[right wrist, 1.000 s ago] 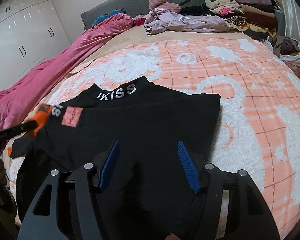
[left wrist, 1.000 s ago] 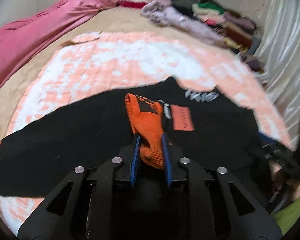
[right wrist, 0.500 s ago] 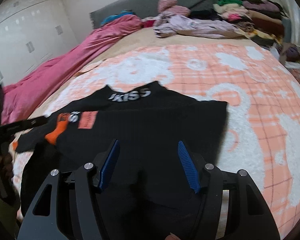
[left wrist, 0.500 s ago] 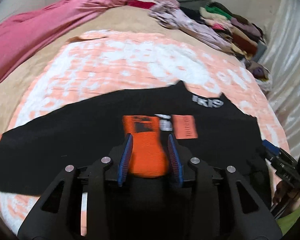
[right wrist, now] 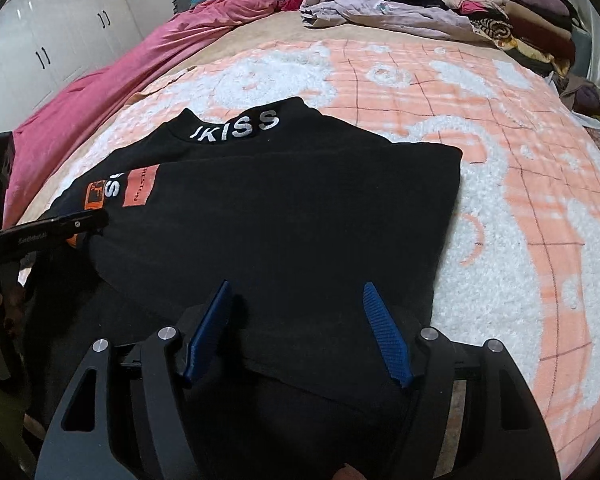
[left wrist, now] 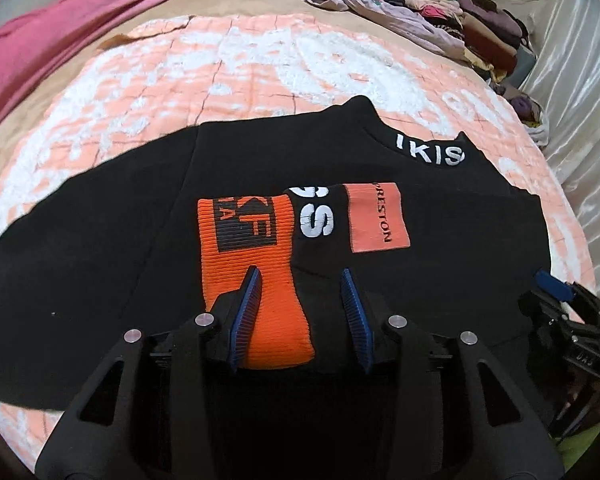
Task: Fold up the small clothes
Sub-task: 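Lay the cuff onto the shirt body with the left tool and open it, then reach the left tool to the other sleeve's orange cuff and grasp it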
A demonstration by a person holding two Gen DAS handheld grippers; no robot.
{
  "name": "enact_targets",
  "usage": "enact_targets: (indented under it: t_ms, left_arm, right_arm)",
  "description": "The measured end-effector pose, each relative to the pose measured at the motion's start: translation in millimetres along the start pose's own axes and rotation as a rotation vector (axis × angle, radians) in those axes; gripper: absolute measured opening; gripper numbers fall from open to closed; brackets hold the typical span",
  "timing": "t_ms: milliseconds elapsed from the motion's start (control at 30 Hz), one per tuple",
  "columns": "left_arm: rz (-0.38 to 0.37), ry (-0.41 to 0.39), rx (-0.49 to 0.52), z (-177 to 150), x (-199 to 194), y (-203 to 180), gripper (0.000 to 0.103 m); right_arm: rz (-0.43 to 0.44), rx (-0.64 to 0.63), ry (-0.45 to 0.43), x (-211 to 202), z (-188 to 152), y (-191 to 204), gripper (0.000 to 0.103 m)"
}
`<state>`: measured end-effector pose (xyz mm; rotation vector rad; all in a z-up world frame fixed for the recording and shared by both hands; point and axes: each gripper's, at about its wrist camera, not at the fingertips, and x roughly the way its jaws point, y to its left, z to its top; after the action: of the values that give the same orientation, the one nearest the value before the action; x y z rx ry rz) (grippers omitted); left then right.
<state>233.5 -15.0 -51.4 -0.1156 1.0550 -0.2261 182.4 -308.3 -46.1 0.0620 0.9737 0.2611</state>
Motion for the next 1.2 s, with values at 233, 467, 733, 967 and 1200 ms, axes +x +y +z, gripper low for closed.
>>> enact_targets:
  t_ms: [233, 467, 733, 967, 1200]
  left_arm:
    - [-0.025, -0.016, -0.014, 0, -15, 0, 0.049]
    - [0.014, -0.053, 0.013, -2, -45, -5, 0.074]
    - [0.01, -0.1, 0.001, -4, -82, -4, 0.09]
    - [0.032, -0.163, -0.017, -1, -121, 7, 0.093]
    - [0.072, -0.215, -0.044, 0, -154, 34, 0.093]
  right_arm:
    - [0.114, 0.098, -0.06, -17, 2, -14, 0.072]
    - [0.11, 0.192, -0.167, -66, -7, -34, 0.082]
    - [0.043, 0.187, -0.265, -125, -4, -43, 0.082]
    - [0.022, 0.197, -0.371, -191, 24, -51, 0.086]
    - [-0.012, 0.155, -0.467, -239, 48, -42, 0.086]
